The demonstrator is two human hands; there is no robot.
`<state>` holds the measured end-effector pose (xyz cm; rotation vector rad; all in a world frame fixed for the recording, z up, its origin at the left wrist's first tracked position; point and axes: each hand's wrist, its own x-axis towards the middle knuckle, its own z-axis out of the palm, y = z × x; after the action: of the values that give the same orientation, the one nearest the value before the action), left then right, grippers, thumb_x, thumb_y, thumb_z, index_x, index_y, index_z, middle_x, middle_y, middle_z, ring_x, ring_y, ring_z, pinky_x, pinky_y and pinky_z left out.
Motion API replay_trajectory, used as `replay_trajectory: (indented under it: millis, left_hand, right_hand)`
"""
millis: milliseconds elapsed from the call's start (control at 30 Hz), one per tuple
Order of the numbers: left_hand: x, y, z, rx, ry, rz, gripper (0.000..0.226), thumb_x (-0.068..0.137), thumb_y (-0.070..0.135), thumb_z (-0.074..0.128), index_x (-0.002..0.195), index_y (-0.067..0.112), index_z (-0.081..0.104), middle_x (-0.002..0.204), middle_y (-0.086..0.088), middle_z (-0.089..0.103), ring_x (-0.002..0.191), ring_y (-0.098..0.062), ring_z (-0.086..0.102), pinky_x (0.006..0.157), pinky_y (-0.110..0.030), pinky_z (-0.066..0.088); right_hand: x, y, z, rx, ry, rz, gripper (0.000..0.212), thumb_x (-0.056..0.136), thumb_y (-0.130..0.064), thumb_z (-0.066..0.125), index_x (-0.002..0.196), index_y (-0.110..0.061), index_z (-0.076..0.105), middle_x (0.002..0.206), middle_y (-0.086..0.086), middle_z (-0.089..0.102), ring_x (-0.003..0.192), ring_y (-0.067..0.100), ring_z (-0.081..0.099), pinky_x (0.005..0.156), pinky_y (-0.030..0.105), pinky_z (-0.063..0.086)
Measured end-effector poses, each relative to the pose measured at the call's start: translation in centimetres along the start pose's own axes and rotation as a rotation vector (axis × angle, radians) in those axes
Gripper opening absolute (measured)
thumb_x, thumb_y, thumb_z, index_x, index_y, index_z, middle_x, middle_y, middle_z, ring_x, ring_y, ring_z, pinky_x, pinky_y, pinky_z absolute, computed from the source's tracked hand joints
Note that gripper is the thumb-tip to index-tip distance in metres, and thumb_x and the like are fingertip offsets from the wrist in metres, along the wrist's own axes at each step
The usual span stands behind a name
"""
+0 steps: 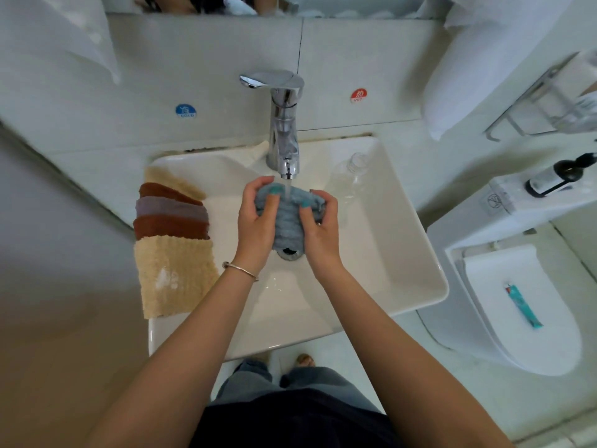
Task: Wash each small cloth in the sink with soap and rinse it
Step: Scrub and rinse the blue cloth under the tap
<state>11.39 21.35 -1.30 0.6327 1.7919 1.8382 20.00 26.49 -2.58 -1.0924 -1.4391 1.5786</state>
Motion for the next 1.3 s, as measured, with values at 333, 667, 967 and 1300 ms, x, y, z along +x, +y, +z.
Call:
replay_trajectory:
  millis: [333, 667, 967, 1300]
  left_hand:
    - [-0.7, -0.1, -0.2, 0.012, 0.156, 0.038, 0.030, 0.093, 0.003, 0.059, 0.118, 0.015, 0.048, 0.104, 0.013, 0.053, 0.088, 0.012, 0.057, 0.074, -0.008, 0.047]
    - [-0.4, -1.9, 2.2, 0.188, 0.250, 0.049, 0.021, 0.096, 0.036, 0.055, 0.099, 0.021, 0.042, 0.080, 0.014, 0.056, 0.068, 0.007, 0.057, 0.061, -0.013, 0.044]
    - [2.3, -2.5, 3.4, 0.168, 0.291, -0.040, 0.044, 0.099, 0.024, 0.052, 0.057, 0.017, 0.042, 0.045, 0.010, 0.044, 0.046, -0.003, 0.041, 0.050, -0.016, 0.030]
    - [1.5, -1.7, 2.3, 0.094, 0.162, -0.054, 0.036, 0.100, 0.027, 0.050, 0.066, 0.017, 0.045, 0.058, 0.009, 0.047, 0.053, -0.001, 0.042, 0.053, -0.015, 0.037]
  right_hand:
    - [-0.7, -0.1, 3.0, 0.075, -0.062, 0.042, 0.023, 0.093, -0.029, 0.064, 0.108, -0.033, 0.046, 0.104, -0.006, 0.062, 0.095, 0.010, 0.066, 0.086, 0.034, 0.056]
    - [0.3, 0.2, 3.0, -0.016, 0.021, 0.003, 0.017, 0.096, -0.036, 0.058, 0.087, -0.024, 0.049, 0.079, -0.003, 0.060, 0.075, 0.012, 0.060, 0.076, 0.043, 0.054]
    - [2.9, -0.1, 3.1, -0.173, 0.044, 0.004, 0.038, 0.099, -0.026, 0.055, 0.064, -0.016, 0.042, 0.057, -0.004, 0.043, 0.053, 0.008, 0.039, 0.055, 0.024, 0.036]
    - [2.4, -0.6, 2.2, -0.116, -0.056, 0.022, 0.026, 0.097, -0.025, 0.058, 0.077, -0.015, 0.045, 0.068, -0.001, 0.047, 0.062, 0.009, 0.046, 0.062, 0.030, 0.044]
